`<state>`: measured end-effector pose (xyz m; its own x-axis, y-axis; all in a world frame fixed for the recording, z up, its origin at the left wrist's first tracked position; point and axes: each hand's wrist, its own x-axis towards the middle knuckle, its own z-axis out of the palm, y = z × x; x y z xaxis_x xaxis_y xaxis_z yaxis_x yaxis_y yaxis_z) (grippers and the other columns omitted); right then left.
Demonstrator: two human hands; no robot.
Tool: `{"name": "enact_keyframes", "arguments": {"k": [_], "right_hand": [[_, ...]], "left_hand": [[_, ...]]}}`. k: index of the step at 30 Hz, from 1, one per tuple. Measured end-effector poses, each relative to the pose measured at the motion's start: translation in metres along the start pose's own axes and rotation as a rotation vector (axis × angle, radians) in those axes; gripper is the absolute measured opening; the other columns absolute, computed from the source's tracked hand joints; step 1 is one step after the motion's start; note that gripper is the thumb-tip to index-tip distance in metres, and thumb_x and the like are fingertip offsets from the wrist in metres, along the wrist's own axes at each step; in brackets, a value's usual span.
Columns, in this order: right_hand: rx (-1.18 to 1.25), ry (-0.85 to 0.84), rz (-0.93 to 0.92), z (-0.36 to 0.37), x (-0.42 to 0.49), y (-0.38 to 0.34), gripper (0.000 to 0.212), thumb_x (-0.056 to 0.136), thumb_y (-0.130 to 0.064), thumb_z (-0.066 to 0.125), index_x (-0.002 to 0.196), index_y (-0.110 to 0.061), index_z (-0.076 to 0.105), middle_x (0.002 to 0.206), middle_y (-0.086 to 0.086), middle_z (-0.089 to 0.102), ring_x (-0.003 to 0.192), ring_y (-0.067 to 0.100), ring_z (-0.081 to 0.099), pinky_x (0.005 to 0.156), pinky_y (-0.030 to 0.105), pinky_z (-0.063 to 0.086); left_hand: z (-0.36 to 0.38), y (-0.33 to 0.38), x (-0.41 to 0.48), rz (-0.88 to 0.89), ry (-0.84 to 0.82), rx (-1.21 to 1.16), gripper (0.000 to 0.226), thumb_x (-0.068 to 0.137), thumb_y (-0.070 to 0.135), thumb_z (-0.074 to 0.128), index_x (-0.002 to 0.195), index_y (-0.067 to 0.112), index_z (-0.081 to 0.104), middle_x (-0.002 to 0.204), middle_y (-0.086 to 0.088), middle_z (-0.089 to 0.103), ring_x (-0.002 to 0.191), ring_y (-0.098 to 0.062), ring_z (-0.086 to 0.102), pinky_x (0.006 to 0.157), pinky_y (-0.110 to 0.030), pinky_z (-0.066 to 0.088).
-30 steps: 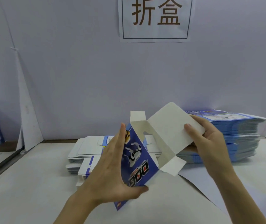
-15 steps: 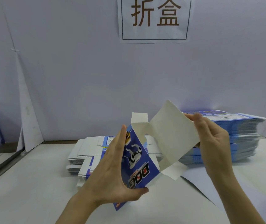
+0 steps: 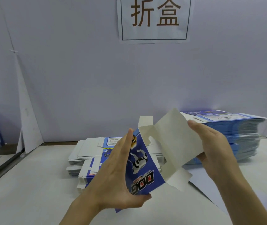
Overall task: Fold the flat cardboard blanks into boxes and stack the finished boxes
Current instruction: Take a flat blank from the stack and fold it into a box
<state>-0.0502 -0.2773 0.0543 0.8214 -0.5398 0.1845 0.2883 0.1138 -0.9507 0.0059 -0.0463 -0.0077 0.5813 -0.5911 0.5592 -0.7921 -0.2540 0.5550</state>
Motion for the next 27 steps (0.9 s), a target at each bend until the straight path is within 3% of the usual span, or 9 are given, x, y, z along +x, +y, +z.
{"name": "enact_keyframes", "arguments": {"k": [3, 7, 12, 14, 17, 20, 22, 24, 27], "right_hand": [[-0.045, 0.057, -0.057, -0.002, -0.002, 0.0, 0.012, 0.081, -0.025, 0.076, 0.07, -0.026, 0.078, 0.066, -0.009, 0.071, 0.075, 0.018, 0.059, 0.066, 0.033, 0.045], [-0.024, 0.039, -0.094, 0.0, -0.003, 0.002, 0.009, 0.082, -0.022, 0.075, 0.076, -0.027, 0.079, 0.075, -0.008, 0.073, 0.081, 0.019, 0.06, 0.068, 0.033, 0.046], [0.184, -0.157, -0.062, 0.004, 0.001, -0.003, 0.021, 0.093, -0.034, 0.058, 0.113, -0.03, 0.064, 0.102, -0.004, 0.072, 0.091, 0.016, 0.071, 0.077, 0.033, 0.056], [0.011, -0.214, -0.082, 0.004, 0.003, -0.001, 0.024, 0.089, -0.03, 0.062, 0.113, -0.033, 0.061, 0.104, -0.002, 0.074, 0.092, 0.017, 0.073, 0.081, 0.034, 0.056], [-0.327, -0.397, -0.021, 0.006, -0.006, 0.008, 0.027, 0.088, -0.042, 0.062, 0.115, -0.039, 0.06, 0.115, -0.005, 0.071, 0.093, 0.007, 0.071, 0.082, 0.027, 0.054], [-0.454, -0.653, 0.144, 0.028, -0.017, 0.013, 0.047, 0.086, -0.053, 0.064, 0.129, -0.04, 0.053, 0.137, -0.009, 0.059, 0.12, 0.004, 0.058, 0.094, 0.025, 0.046], [-0.272, -0.772, 0.113, 0.017, -0.026, 0.029, 0.048, 0.106, -0.034, 0.036, 0.149, -0.01, 0.034, 0.156, 0.006, 0.036, 0.142, 0.016, 0.036, 0.102, 0.025, 0.03], [-0.182, -0.667, 0.168, 0.012, -0.023, 0.032, 0.046, 0.108, -0.021, 0.029, 0.15, -0.001, 0.021, 0.159, 0.014, 0.025, 0.142, 0.023, 0.033, 0.1, 0.022, 0.029], [-0.188, -0.622, 0.151, 0.024, -0.013, 0.038, 0.046, 0.091, -0.034, 0.064, 0.133, -0.018, 0.053, 0.124, 0.004, 0.068, 0.106, 0.014, 0.064, 0.089, 0.03, 0.053]], "left_hand": [[0.004, 0.0, 0.0, 0.031, 0.001, 0.034, 0.125, 0.059, 0.064, 0.077, 0.142, 0.058, -0.016, 0.148, 0.04, 0.012, 0.139, 0.001, 0.028, 0.1, -0.025, 0.044], [0.006, 0.001, 0.0, 0.043, 0.035, 0.09, 0.124, 0.058, 0.068, 0.075, 0.14, 0.059, -0.018, 0.153, 0.035, 0.004, 0.144, -0.002, 0.019, 0.108, -0.034, 0.041], [-0.01, 0.004, 0.006, -0.075, 0.29, -0.121, 0.131, 0.051, 0.059, 0.087, 0.142, 0.058, -0.007, 0.137, 0.047, 0.022, 0.13, 0.019, 0.027, 0.088, 0.001, 0.037], [-0.013, 0.004, 0.008, -0.158, 0.412, -0.371, 0.133, 0.042, 0.052, 0.093, 0.141, 0.054, 0.003, 0.123, 0.049, 0.04, 0.12, 0.019, 0.042, 0.08, -0.004, 0.046], [-0.016, 0.01, 0.013, -0.261, 0.498, -0.792, 0.137, 0.026, 0.06, 0.09, 0.145, 0.038, 0.028, 0.119, 0.014, 0.063, 0.106, -0.01, 0.065, 0.078, -0.032, 0.057], [-0.016, 0.015, 0.011, -0.356, 0.533, -1.228, 0.063, 0.044, 0.05, 0.085, 0.095, 0.013, 0.076, 0.076, -0.006, 0.073, 0.061, -0.018, 0.071, 0.051, -0.028, 0.057], [-0.012, 0.015, 0.01, -0.487, 0.533, -1.276, 0.037, 0.065, 0.045, 0.063, 0.072, 0.011, 0.076, 0.061, -0.006, 0.07, 0.047, -0.018, 0.066, 0.042, -0.026, 0.053], [-0.008, 0.007, 0.012, -0.529, 0.466, -1.192, 0.042, 0.077, 0.043, 0.053, 0.095, 0.008, 0.07, 0.07, -0.008, 0.072, 0.055, -0.02, 0.07, 0.047, -0.028, 0.056], [-0.015, 0.002, 0.018, -0.472, 0.436, -0.873, 0.048, 0.081, 0.047, 0.062, 0.125, 0.028, 0.055, 0.096, 0.003, 0.074, 0.081, -0.012, 0.072, 0.062, -0.026, 0.058]]}}
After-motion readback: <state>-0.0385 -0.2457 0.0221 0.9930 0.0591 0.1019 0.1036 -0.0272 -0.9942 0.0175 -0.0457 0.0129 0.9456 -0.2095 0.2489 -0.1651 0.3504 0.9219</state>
